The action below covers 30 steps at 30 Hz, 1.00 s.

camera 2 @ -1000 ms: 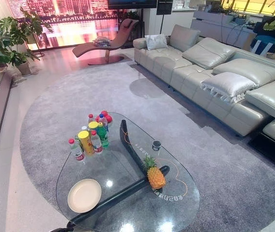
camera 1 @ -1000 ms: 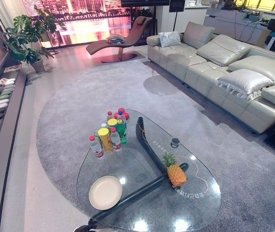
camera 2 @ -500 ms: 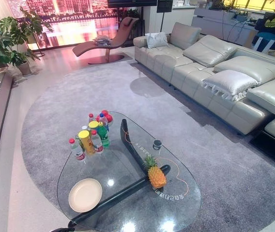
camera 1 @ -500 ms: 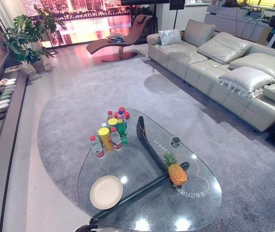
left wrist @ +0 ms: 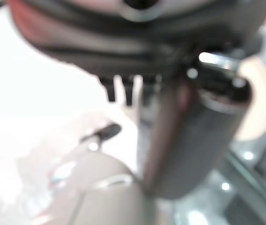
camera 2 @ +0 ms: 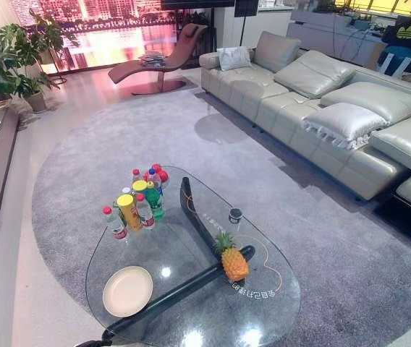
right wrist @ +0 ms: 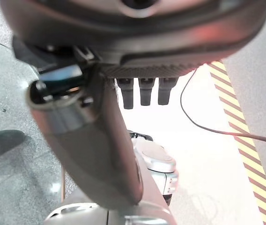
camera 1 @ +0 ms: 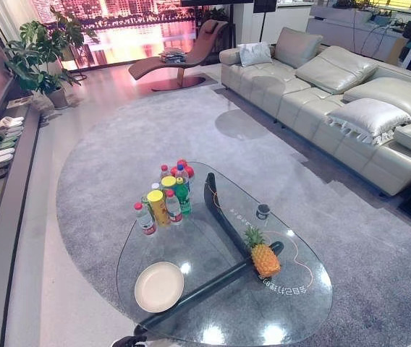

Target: Pick up the fruit to the plate

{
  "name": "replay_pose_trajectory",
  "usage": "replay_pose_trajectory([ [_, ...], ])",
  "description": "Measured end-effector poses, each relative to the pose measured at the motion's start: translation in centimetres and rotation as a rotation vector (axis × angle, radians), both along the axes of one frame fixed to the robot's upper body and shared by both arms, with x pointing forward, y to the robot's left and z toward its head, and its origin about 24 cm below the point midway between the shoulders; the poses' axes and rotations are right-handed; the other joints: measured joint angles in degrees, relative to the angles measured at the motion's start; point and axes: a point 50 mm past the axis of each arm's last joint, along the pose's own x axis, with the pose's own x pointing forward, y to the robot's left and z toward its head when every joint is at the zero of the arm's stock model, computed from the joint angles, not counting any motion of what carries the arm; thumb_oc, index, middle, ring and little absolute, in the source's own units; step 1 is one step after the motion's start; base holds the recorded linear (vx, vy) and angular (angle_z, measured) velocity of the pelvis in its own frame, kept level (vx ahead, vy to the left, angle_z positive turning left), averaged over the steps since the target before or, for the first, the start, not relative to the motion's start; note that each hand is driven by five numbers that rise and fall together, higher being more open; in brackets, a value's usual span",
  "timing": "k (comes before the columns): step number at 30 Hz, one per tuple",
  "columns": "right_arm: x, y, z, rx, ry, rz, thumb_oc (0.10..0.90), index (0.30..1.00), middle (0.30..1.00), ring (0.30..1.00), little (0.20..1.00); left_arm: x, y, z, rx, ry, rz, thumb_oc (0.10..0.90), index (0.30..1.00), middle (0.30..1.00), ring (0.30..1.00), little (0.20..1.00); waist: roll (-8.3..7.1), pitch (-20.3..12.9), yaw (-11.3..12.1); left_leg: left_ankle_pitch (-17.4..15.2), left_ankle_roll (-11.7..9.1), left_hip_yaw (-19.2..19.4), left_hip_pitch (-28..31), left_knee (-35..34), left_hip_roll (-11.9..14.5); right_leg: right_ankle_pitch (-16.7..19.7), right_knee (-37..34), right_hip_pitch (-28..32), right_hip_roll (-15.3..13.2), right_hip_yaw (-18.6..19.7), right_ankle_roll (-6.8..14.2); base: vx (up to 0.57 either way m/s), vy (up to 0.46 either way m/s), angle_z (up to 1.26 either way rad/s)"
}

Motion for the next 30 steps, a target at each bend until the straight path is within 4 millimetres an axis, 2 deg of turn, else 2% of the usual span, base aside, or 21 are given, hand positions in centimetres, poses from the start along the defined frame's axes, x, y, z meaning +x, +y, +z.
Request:
replay_pose_trajectory([
  [3,0.6,-0.2,0.1,-0.008,-0.021,0.01,0.8,0.9,0.9,0.9,0.9,0.5,-0.2,0.1,-0.001,-0.008,-0.023,0.8,0.9,0.9,0.9,0.9,0.46,0.55,0.05,0.41,0.11,0.2,-2.67,0.06,-0.06,0.65,0.03,-3.11,0.01,0.65,0.0,-0.05,0.037,-0.08],
  [7,2.9,-0.9,0.6,-0.033,-0.077,0.028,0.8,0.9,0.9,0.9,0.9,2.5,-0.5,0.5,-0.02,-0.074,0.003,0.8,0.9,0.9,0.9,0.9,2.09,4.33,-0.13,1.85,0.31,0.25,-7.66,0.43,-0.45,2.2,0.32,-8.35,-0.18,1.44,-0.01,-0.1,0.03,-0.07],
  [9,4.3,-1.2,1.0,-0.048,-0.104,0.045,0.8,0.9,0.9,0.9,0.9,4.4,-0.7,1.0,-0.025,-0.135,0.022,0.8,0.9,0.9,0.9,0.9,2.47,8.77,-0.11,2.81,0.42,0.12,-10.78,0.48,-0.54,3.41,0.36,-11.72,-0.08,1.72,-0.1,-0.21,0.01,-0.05],
  [10,5.2,-1.3,1.2,-0.057,-0.124,0.058,0.8,0.9,0.9,0.9,0.9,5.2,-0.6,1.4,-0.025,-0.169,0.034,0.8,0.9,0.9,0.9,0.9,2.87,9.7,0.06,3.15,0.6,0.0,-13.31,0.55,-0.64,4.04,0.41,-14.53,-0.11,2.51,-0.2,-0.22,0.008,-0.15],
  [13,9.1,-1.3,2.2,-0.063,-0.218,0.081,0.8,0.9,0.9,0.9,0.9,8.4,-0.6,2.6,-0.031,-0.267,0.052,0.8,0.9,0.9,0.9,0.9,2.65,16.53,-0.51,4.6,1.11,0.09,-17.09,0.53,-1.13,5.63,0.42,-18.44,-0.37,3.18,-0.43,-0.14,-0.006,-0.07],
  [14,9.4,-1.2,2.3,-0.063,-0.228,0.083,0.8,0.9,0.9,0.9,0.9,8.8,-0.5,2.8,-0.03,-0.282,0.059,0.8,0.9,0.9,0.9,0.9,2.57,17.23,-0.57,4.74,1.14,0.06,-17.53,0.52,-1.15,5.75,0.42,-18.88,-0.38,3.21,-0.46,-0.1,0.018,-0.05],
  [15,10.6,-1.2,2.7,-0.066,-0.26,0.09,0.8,0.9,0.9,0.9,0.9,10.0,-0.4,3.5,-0.026,-0.323,0.06,0.8,0.9,0.9,0.9,0.9,2.15,19.55,-0.55,4.92,1.19,0.06,-18.29,0.51,-1.22,6.08,0.39,-19.92,-0.39,3.6,-0.48,-0.13,0.039,-0.1],
  [17,12.4,-1.1,3.3,-0.081,-0.329,0.097,0.8,0.9,0.9,0.9,0.9,11.3,-0.6,4.1,-0.046,-0.375,0.086,0.8,0.9,0.9,0.9,0.9,1.5,21.97,-0.46,4.96,1.25,-0.06,-19.68,0.5,-1.5,6.57,0.37,-21.86,-0.54,4.43,-0.38,-0.16,0.017,-0.13],
  [20,15.0,-1.4,4.8,-0.137,-0.488,0.075,0.8,0.9,0.9,0.9,0.9,14.2,-1.3,5.8,-0.127,-0.513,0.175,0.8,0.9,0.9,0.9,0.9,2.41,25.11,-0.74,5.83,1.42,-0.99,-23.05,0.51,-1.68,7.16,0.39,-24.77,-0.65,4.28,-0.38,-0.14,-0.017,0.06],
  [24,18.6,-1.8,7.3,-0.207,-0.691,0.05,0.8,0.9,0.9,0.9,0.9,17.0,-1.8,8.0,-0.231,-0.692,0.308,0.8,0.9,0.9,0.9,0.9,3.44,26.79,-1.57,6.27,1.67,-1.22,-26.3,0.53,-2.02,7.66,0.44,-28.01,-1.0,4.32,-0.24,-0.11,-0.004,0.02],
  [27,21.0,-1.6,9.2,-0.235,-0.833,0.033,0.8,0.9,0.9,0.9,0.9,18.1,-2.0,9.0,-0.267,-0.773,0.37,0.8,0.9,0.9,0.9,0.9,3.7,26.91,-1.88,6.56,1.7,-1.72,-29.01,0.57,-2.13,7.97,0.46,-30.87,-1.09,4.44,-0.26,-0.06,-0.045,-0.02],
  [30,22.6,-1.7,10.7,-0.269,-0.929,-0.001,0.8,0.9,0.9,0.9,0.9,19.0,-2.2,10.0,-0.261,-0.833,0.377,0.8,0.9,0.9,0.9,0.9,3.89,26.93,-1.76,6.56,1.71,-2.92,-33.01,2.2,-2.12,7.89,1.94,-34.56,-1.24,4.42,-0.18,-0.04,-0.037,0.05],
])
